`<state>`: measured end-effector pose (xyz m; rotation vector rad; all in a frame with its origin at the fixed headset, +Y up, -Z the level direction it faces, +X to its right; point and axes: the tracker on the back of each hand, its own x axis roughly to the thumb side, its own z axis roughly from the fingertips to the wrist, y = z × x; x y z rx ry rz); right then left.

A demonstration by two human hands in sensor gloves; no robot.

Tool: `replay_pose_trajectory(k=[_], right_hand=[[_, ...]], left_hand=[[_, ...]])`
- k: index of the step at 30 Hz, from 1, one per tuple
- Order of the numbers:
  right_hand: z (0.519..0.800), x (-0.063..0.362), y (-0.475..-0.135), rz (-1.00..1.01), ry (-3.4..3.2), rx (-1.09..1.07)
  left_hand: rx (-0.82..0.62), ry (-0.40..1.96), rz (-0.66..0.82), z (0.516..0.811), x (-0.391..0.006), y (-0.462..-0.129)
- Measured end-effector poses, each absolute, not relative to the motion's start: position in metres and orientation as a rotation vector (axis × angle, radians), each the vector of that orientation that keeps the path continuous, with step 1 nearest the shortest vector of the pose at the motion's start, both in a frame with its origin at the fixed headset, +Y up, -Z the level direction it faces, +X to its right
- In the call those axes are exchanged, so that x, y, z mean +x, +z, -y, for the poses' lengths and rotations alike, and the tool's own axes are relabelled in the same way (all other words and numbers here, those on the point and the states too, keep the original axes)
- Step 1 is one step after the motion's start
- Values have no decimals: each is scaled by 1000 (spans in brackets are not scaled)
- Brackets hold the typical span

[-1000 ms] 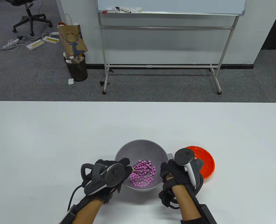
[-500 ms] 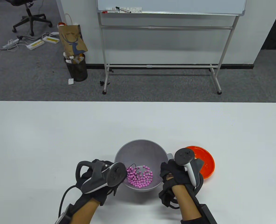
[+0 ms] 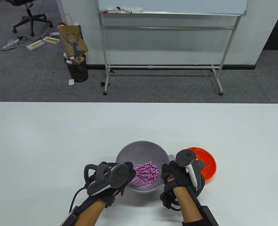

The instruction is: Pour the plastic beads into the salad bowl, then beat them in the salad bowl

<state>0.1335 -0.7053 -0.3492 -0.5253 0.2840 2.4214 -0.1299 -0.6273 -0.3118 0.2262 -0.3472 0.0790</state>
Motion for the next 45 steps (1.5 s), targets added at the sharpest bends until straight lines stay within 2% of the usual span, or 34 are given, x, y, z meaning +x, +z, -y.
replay_pose_trajectory(k=[6,13,21,27,35,37,45], right_hand=[[705,133,-349,-286,2421,-524],[705,133,-349,-286,2423,-526],[705,133,-349,-287,2422,-528],[705,133,-349,-282,2424,-529],[705,133,-349,-281,2424,-529],[705,133,-349,-279,2424,-529],[705,133,-349,-281,2422,-529]], left_hand=[[271,-14,317,618,-138,-311],[154,-71,361,604,-131,-302],[71,31,468,599,-127,-295],[56,166,473,615,-125,-303],[223,124,377,627,-131,-311],[275,36,345,629,-132,-313],[228,5,309,617,-144,-316]])
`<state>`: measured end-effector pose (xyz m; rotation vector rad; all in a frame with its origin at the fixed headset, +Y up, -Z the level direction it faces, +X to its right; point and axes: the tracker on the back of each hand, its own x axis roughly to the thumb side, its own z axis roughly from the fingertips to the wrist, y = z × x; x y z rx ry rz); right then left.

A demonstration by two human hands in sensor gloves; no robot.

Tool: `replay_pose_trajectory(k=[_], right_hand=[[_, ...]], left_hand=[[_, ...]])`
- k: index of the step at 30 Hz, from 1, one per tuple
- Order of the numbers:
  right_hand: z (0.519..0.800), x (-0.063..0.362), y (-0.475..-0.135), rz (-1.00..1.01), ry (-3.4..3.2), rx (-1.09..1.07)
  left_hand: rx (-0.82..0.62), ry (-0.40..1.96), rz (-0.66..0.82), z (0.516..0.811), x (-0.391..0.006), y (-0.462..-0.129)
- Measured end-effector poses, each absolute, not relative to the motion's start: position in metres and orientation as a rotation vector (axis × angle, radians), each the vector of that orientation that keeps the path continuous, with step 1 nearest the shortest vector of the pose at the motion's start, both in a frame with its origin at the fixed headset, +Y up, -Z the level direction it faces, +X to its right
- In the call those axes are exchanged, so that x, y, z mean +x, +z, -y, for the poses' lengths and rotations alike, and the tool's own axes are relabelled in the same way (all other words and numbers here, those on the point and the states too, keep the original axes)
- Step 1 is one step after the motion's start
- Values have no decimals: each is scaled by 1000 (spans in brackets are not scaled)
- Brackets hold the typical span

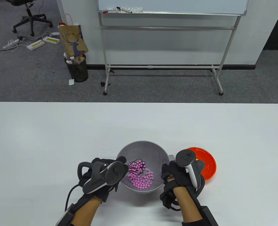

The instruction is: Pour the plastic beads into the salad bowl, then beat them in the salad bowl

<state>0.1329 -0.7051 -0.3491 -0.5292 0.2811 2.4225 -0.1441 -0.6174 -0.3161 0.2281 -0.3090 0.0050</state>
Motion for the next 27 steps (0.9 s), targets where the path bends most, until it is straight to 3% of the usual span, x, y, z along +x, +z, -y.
replay_pose_trajectory(k=[7,12,27], right_hand=[[705,133,-349,-282,2422,-529],[705,133,-349,-281,2423,-529],[705,133,-349,-276,2424,-530]], left_hand=[[120,-46,336,600,-138,-306],[4,117,419,597,-137,-303],[221,88,328,627,-134,-316]])
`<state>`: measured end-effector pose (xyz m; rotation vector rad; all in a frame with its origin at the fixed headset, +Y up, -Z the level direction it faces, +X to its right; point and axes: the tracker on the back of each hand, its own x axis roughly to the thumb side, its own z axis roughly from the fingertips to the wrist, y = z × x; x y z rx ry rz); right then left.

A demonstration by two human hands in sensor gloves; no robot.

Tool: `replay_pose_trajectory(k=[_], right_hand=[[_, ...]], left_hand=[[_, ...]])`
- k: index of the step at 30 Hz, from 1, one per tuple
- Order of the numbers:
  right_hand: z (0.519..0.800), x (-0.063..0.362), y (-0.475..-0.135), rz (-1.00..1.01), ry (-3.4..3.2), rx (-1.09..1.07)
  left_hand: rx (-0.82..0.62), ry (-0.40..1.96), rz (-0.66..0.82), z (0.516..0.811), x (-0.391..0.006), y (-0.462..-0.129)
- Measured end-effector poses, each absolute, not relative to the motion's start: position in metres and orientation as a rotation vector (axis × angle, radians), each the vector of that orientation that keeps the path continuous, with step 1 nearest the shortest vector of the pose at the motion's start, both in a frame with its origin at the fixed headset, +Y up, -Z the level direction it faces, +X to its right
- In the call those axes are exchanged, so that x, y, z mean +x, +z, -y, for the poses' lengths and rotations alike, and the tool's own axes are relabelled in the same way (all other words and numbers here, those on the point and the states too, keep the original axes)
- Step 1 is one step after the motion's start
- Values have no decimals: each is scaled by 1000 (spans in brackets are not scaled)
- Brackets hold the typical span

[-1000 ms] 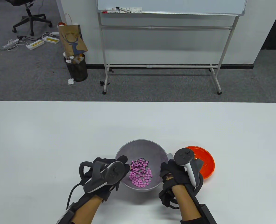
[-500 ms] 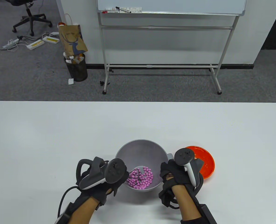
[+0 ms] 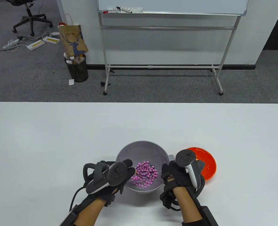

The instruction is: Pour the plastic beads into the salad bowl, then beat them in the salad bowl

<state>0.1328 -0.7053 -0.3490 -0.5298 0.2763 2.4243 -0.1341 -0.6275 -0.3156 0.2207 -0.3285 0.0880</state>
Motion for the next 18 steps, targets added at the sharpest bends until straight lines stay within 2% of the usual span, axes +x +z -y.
replay_pose_trajectory(k=[7,12,18], right_hand=[[705,133,-349,-279,2423,-530],[705,133,-349,-280,2424,-531],[705,133,-349,-283,2425,-531]], left_hand=[[233,15,290,614,-142,-313],[152,-32,317,603,-138,-305],[42,93,412,599,-133,-298]])
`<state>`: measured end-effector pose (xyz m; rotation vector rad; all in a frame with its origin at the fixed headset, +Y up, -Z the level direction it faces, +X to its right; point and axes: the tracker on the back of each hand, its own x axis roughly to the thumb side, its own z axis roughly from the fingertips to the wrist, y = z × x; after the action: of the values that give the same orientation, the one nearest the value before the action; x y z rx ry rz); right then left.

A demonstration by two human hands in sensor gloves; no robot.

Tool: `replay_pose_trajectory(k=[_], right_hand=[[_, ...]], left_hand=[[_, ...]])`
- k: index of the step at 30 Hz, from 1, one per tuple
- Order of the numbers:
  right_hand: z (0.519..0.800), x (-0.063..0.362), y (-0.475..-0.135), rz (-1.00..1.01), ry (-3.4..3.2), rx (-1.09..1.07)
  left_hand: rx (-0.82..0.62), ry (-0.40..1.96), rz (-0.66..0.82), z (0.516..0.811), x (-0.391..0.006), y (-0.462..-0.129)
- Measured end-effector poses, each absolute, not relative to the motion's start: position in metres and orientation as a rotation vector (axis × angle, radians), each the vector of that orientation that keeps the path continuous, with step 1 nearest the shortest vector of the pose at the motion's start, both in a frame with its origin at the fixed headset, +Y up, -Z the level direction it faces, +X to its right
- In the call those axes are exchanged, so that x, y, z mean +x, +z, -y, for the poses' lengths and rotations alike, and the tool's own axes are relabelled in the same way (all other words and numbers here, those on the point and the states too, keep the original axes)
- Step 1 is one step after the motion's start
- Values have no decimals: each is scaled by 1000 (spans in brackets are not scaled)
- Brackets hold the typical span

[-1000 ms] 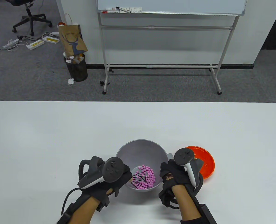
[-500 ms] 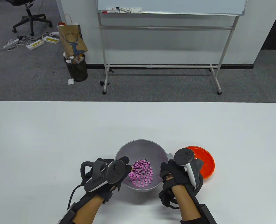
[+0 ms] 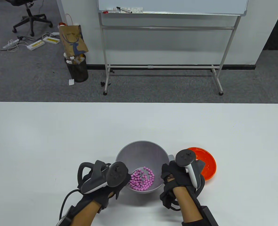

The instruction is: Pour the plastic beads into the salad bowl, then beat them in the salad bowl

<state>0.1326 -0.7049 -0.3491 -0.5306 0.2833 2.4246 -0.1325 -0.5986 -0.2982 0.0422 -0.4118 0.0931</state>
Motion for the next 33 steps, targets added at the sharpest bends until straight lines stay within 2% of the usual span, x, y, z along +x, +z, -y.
replay_pose_trajectory(k=[3,9,14,21,23,29,33], right_hand=[[705,133,-349,-283,2425,-531],[705,132,-349,-277,2425,-536],[705,133,-349,-279,2423,-535],[705,133,-349,-278,2422,-535],[705,133,-349,-278,2422,-536],[705,133,-349,-278,2420,-537],[705,133,-348,-278,2420,-537]], left_hand=[[20,180,427,607,-131,-302],[152,161,365,628,-130,-309],[264,73,315,631,-135,-311],[245,26,283,624,-143,-312],[167,6,262,619,-144,-311],[106,-24,309,604,-138,-300],[33,76,375,601,-137,-297]])
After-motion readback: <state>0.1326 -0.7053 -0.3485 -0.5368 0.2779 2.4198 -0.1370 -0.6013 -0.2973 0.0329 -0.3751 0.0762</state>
